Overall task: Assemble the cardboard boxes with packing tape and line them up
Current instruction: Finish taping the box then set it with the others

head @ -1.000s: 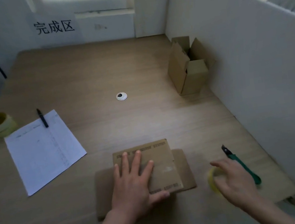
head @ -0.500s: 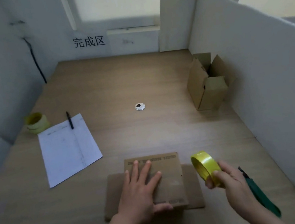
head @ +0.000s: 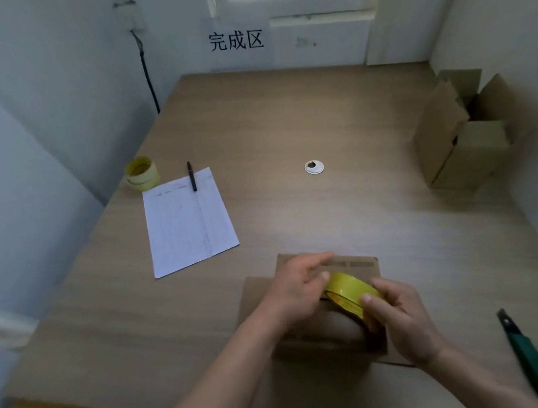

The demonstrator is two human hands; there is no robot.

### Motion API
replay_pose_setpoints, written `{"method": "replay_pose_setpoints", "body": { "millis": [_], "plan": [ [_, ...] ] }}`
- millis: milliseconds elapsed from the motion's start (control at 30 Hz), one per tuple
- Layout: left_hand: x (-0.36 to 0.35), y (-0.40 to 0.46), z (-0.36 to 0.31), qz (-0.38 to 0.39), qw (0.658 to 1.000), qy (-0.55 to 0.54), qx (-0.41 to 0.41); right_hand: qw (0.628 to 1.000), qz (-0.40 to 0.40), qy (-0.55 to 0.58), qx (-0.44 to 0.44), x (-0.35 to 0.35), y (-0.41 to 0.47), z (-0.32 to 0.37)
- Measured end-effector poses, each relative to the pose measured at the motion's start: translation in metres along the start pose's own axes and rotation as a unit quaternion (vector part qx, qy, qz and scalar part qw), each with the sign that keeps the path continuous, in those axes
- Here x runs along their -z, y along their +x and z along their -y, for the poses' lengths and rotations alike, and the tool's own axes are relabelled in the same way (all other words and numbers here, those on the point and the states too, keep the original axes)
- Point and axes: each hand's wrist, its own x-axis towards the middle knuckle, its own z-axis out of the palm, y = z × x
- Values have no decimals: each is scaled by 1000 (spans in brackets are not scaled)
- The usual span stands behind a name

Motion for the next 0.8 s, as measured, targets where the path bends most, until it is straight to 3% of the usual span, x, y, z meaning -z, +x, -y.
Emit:
{"method": "replay_pose_setpoints", "body": {
  "millis": [167,333,400,467,533,600,700,800],
  "plan": [
    [8,11,-18,111,992,-54,27,1000,12,-14,0,-1,1,1],
    [14,17,-19,140,987,-78,22,999,23,-31,-5,1,3,1],
    [11,21,-14,111,992,-64,-5,999,30,-24,-10,0,4,1],
    [6,21,-10,45,995,-12,-86,999,35,-9,-23,0,5,1],
    [0,15,-7,-36,977,69,-198,999,27,10,-41,0,7,0],
    [-7,5,-4,-95,957,123,-244,999,12,17,-47,1,9,-1],
    [-10,-5,0,-162,971,63,-164,999,-7,-3,-38,3,8,1],
    [-3,-11,5,-168,983,16,-69,998,9,-46,-33,2,4,0]
  ]
}}
